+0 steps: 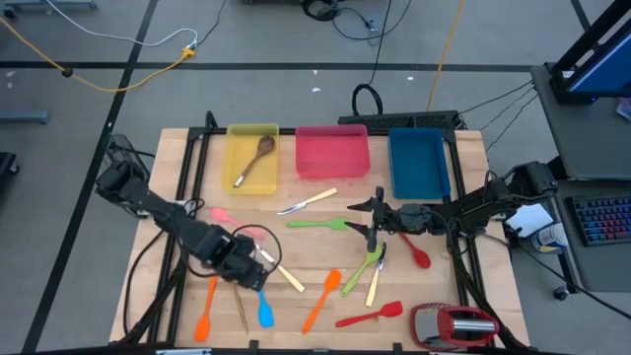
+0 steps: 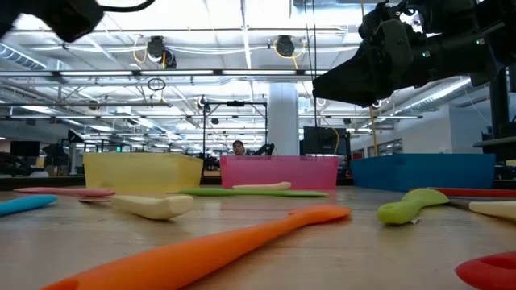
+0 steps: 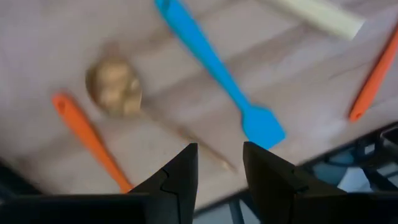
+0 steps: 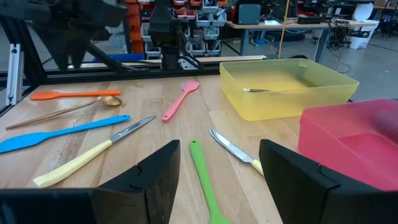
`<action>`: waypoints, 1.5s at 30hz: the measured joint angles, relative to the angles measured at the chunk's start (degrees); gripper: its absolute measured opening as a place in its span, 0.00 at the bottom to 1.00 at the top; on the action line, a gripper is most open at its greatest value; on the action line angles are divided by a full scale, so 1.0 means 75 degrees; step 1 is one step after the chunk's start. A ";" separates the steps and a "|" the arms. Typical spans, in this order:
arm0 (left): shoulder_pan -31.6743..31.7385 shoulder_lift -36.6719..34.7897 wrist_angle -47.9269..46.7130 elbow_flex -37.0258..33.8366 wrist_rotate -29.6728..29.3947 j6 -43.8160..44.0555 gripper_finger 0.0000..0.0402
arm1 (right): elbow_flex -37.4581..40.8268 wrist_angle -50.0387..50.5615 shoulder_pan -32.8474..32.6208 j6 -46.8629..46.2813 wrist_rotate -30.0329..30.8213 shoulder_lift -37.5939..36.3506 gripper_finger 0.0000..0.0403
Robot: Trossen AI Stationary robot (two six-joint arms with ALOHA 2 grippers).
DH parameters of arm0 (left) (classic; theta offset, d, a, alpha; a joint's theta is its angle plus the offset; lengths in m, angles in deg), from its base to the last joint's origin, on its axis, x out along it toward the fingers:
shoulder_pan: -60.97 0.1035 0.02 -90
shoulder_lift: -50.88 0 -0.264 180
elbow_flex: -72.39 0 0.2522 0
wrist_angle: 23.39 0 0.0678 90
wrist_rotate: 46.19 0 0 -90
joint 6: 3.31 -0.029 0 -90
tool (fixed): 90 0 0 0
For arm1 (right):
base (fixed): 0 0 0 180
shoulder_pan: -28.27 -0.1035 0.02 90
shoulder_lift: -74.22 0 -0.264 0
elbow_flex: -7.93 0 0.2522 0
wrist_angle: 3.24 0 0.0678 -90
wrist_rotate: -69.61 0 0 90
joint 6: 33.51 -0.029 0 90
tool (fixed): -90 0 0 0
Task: Pick & Place Kitchen Items
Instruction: Put the gold serving spoon into the yellow bin
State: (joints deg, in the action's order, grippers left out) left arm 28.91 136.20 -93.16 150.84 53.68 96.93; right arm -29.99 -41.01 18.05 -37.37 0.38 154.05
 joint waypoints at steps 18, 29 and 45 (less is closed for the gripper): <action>-0.1306 0.0503 0.0514 -0.0143 -0.0318 0.3521 0.33 | 0.0000 -0.0123 0.0017 0.0062 0.0017 0.0000 0.53; -0.1390 0.1588 0.1179 -0.0146 -0.0011 0.3941 0.33 | 0.0000 -0.0665 0.0020 0.1302 0.0015 0.0000 0.53; -0.1236 0.2430 0.0720 -0.0167 0.0019 0.3562 0.33 | 0.0000 -0.0810 0.0020 0.1416 -0.0005 0.0000 0.53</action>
State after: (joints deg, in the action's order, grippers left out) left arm 19.64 154.43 -87.76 149.58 53.82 123.64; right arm -29.99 -47.09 18.20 -26.75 0.35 154.05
